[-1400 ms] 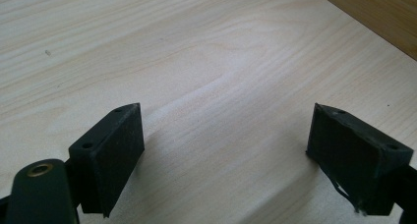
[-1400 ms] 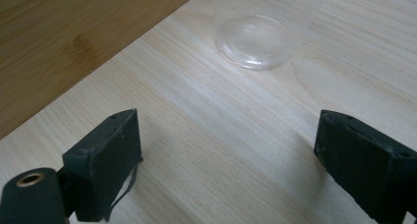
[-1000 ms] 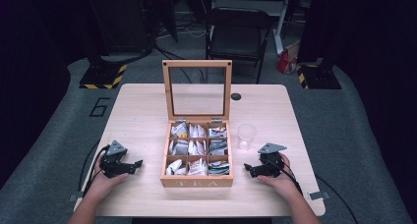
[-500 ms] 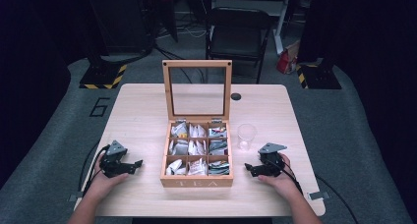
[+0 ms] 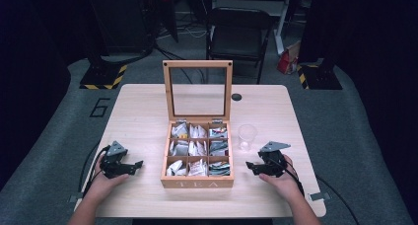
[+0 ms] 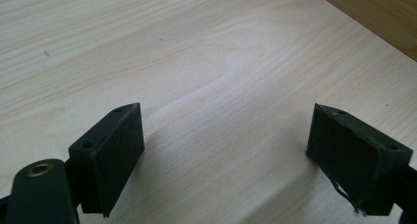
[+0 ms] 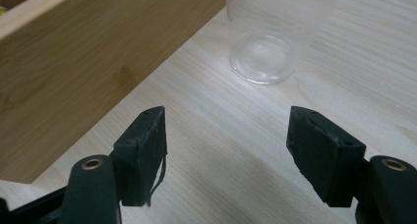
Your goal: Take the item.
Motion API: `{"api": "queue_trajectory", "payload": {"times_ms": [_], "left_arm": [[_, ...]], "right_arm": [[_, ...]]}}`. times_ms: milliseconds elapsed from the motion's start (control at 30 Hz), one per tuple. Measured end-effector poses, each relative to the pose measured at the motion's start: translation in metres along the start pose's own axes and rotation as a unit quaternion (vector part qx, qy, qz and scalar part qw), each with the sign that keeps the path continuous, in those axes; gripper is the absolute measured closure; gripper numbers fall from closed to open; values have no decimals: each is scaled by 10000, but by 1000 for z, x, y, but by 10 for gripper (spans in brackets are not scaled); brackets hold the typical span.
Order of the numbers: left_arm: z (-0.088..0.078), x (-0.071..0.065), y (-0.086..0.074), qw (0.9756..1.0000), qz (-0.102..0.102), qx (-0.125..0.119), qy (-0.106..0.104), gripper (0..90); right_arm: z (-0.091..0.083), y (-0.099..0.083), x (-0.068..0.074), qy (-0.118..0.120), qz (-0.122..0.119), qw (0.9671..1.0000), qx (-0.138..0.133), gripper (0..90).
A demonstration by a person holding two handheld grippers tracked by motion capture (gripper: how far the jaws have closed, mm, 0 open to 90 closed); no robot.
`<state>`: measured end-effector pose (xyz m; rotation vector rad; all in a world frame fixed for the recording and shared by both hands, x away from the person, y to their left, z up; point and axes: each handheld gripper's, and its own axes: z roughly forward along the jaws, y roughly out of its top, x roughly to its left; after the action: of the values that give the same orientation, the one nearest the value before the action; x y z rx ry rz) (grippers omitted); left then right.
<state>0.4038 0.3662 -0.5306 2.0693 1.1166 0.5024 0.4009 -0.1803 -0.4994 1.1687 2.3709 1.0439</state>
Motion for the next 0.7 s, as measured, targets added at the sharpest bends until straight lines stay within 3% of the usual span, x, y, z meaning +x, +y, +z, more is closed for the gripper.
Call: {"api": "queue_trajectory", "payload": {"times_ms": [33,200,233,467,700], "left_arm": [[0,0,0,10000,-2,-12,14,136],[0,0,0,10000,-29,8,-2,136],[0,0,0,10000,-16,5,1,136],[0,0,0,10000,-28,7,-1,136],[0,0,0,10000,-30,12,-3,136]], "right_arm": [[-1,1,2,-31,93,10000,-10,308],[-5,2,-1,-66,40,10000,-12,316],[-5,2,0,-77,122,9999,-10,320],[-7,3,-2,-22,70,10000,27,332],[-14,12,3,111,44,9999,-108,360]]}}
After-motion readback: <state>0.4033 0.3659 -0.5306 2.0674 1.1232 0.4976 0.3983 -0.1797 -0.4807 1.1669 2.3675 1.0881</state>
